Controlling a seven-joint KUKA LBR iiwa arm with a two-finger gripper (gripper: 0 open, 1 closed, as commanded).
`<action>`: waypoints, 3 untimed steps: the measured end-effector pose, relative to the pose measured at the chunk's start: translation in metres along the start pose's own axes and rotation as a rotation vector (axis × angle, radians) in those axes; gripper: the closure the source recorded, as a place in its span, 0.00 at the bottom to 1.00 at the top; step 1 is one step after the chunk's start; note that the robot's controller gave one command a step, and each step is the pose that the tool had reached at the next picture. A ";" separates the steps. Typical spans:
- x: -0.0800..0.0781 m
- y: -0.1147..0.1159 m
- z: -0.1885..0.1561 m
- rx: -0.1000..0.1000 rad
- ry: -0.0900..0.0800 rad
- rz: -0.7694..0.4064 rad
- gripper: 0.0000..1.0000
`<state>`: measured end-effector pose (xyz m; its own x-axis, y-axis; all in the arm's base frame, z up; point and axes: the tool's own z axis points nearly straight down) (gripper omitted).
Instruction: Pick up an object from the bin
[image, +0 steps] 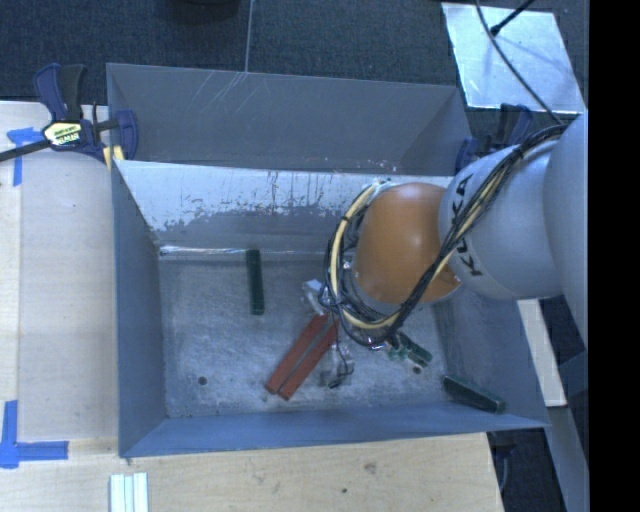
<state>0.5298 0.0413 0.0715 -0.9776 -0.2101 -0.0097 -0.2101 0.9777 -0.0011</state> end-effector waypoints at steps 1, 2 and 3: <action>0.002 0.000 0.001 -0.001 0.005 0.000 1.00; -0.022 0.018 -0.104 0.000 -0.003 -0.053 1.00; -0.053 0.016 -0.233 0.001 -0.004 -0.039 1.00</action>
Offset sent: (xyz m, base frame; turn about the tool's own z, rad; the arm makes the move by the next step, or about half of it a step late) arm 0.0000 0.0000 0.0000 0.0000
